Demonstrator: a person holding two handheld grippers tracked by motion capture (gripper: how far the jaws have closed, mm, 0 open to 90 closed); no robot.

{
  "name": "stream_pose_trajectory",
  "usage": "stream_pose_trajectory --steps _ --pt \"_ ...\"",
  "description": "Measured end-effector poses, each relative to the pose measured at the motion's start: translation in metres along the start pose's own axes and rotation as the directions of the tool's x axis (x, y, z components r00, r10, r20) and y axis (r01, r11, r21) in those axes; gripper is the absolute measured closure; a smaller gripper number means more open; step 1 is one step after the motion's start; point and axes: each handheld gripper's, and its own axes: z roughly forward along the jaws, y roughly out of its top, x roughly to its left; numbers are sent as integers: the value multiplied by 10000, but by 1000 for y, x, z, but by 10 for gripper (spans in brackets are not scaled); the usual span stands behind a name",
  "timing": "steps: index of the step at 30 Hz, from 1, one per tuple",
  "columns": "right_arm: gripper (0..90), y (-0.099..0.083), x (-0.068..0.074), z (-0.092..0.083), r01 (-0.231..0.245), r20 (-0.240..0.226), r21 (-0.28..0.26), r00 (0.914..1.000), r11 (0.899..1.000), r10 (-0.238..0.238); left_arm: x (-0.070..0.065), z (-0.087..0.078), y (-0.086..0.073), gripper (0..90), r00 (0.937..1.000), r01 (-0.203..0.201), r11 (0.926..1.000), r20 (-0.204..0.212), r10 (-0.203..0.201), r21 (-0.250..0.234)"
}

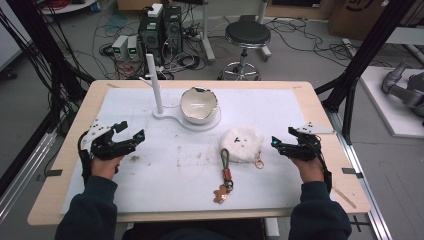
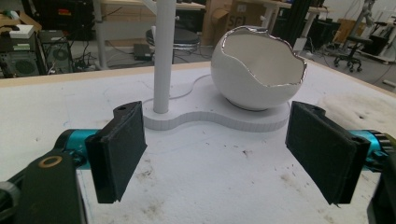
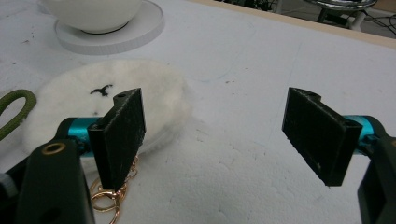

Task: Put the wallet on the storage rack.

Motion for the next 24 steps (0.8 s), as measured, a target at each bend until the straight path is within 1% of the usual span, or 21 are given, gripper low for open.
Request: stream_pose_trajectory --steps 5,9,11,13,15,16,17,18,19,20,21,22,24 --pt "218 -1 -1 2 -10 -88 51 10000 10000 11 1 1 -1 199 10000 35 10000 -31 -35 53" --pt "218 -1 -1 3 -117 -143 54 9998 9999 118 0 1 -1 199 10000 15 10000 -32 -15 78" --pt "218 -1 0 3 -118 -175 28 9998 9999 119 0 1 -1 200 10000 16 10000 0 -16 81" --pt "218 -1 3 6 -109 -285 116 9995 9999 112 -1 1 -1 201 10000 4 10000 41 -5 88" --pt "218 0 7 10 17 -427 244 9991 9997 -6 -1 2 -1 201 10000 -9 10000 21 9 81" --pt "218 0 7 10 17 -427 244 9991 9997 -6 -2 2 -1 201 10000 -29 10000 41 29 96" --pt "218 1 11 18 144 -574 433 9983 9990 -119 -2 2 -1 201 10000 -67 9999 37 66 159" --pt "218 1 11 18 144 -574 433 9983 9990 -119 -3 2 -1 201 10000 -49 9999 42 48 141" --pt "218 1 13 21 179 -628 561 9979 9983 -143 -3 1 -1 202 10000 -83 9998 27 83 168" --pt "218 2 16 29 108 -839 778 9965 9969 -42 -4 1 -1 204 10000 -86 9998 45 85 182" --pt "218 2 17 32 40 -960 854 9954 9963 43 -4 2 -2 204 9999 -121 9997 42 121 198" --pt "218 2 17 32 40 -960 854 9954 9963 43 -5 2 -2 204 9999 -124 9997 83 122 196" --pt "218 3 20 39 55 -1145 1018 9934 9948 62 -6 2 -2 205 9998 -160 9995 100 157 265"
